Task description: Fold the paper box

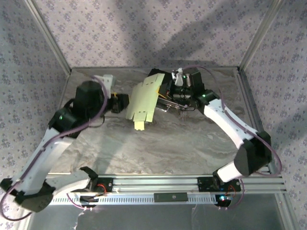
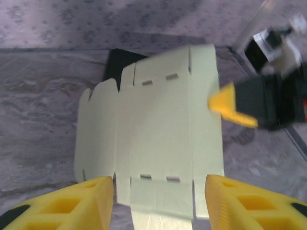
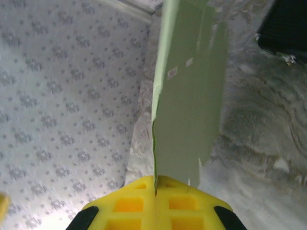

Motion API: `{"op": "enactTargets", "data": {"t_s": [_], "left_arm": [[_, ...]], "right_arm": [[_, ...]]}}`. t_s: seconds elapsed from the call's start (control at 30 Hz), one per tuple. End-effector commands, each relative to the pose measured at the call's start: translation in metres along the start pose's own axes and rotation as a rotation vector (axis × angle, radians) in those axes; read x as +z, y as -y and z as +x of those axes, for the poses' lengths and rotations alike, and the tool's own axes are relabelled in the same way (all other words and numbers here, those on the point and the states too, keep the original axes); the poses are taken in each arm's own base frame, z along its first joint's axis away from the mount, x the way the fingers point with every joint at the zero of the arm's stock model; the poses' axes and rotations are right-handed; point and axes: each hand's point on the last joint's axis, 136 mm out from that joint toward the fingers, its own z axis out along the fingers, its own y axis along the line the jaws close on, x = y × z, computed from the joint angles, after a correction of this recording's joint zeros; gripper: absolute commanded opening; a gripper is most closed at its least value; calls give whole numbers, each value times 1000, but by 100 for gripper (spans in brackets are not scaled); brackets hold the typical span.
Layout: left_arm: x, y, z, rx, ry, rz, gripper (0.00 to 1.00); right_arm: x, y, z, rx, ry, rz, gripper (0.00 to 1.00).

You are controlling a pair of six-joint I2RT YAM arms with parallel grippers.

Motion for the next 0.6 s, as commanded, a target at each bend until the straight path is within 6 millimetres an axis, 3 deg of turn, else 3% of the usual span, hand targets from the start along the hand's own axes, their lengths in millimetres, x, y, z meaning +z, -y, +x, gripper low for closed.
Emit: {"op": "enactTargets", "data": {"t_s": [0.0, 0.2, 0.3, 0.37, 0.47, 0.57], "left_arm": [[-3, -6, 22, 212, 61, -151, 51], [-22, 24, 40, 465, 268, -142, 50], [-30, 21, 39, 464, 355, -134, 53], [-41, 15, 36, 410, 409, -108, 57], [-64, 10, 33, 334, 441, -19, 60], [-78, 6, 35, 298, 408, 30, 62]], "right_arm": [[-46, 0, -1, 334, 207, 173, 0], [-112, -25, -1, 591, 489, 232, 0], [-134, -25, 5, 649, 520, 379, 0], [-137, -17, 14, 722, 490, 485, 0], [-124, -11, 23, 816, 446, 535, 0], [-127, -16, 26, 849, 476, 556, 0]]}}
